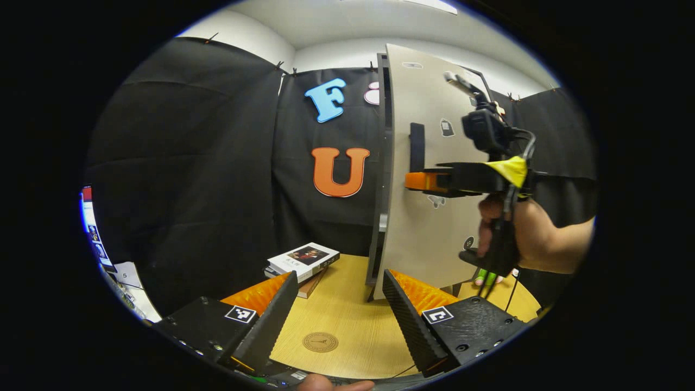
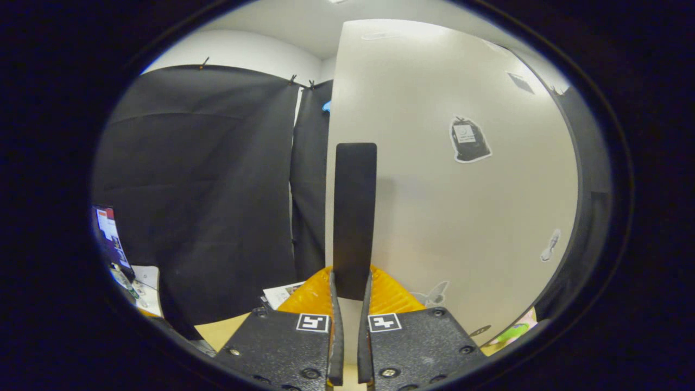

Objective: Open the cabinet door with the right hand, grasp the bottle in the cabinet with the left hand and place it on the coaster, then close the cabinet door with the right hand.

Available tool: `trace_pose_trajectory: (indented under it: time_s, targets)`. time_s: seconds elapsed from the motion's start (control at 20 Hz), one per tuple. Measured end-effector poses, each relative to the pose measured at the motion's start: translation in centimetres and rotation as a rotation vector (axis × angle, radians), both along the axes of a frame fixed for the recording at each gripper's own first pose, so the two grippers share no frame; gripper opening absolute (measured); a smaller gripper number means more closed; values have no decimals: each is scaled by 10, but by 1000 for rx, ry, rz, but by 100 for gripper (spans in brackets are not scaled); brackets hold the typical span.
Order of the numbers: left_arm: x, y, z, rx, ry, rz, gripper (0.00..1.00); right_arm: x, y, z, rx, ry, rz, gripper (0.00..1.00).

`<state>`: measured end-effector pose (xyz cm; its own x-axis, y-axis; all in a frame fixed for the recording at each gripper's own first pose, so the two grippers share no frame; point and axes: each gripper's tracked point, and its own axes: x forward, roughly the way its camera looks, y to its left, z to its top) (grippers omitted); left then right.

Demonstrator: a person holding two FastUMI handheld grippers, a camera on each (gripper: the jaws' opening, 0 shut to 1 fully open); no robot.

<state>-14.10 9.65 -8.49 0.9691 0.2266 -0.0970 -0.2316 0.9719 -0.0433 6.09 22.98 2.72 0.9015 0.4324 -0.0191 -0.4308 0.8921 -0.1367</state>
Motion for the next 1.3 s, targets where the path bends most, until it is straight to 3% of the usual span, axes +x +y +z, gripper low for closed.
trace_pose_trajectory:
  time_s: [0.8, 1.3]
  targets:
    - [11, -16, 0, 17, 11, -103, 95, -102, -63, 1, 40, 60, 2, 13]
    - [31, -69, -2, 36, 30, -228, 95, -168, -128, 2, 47, 72, -33, 13]
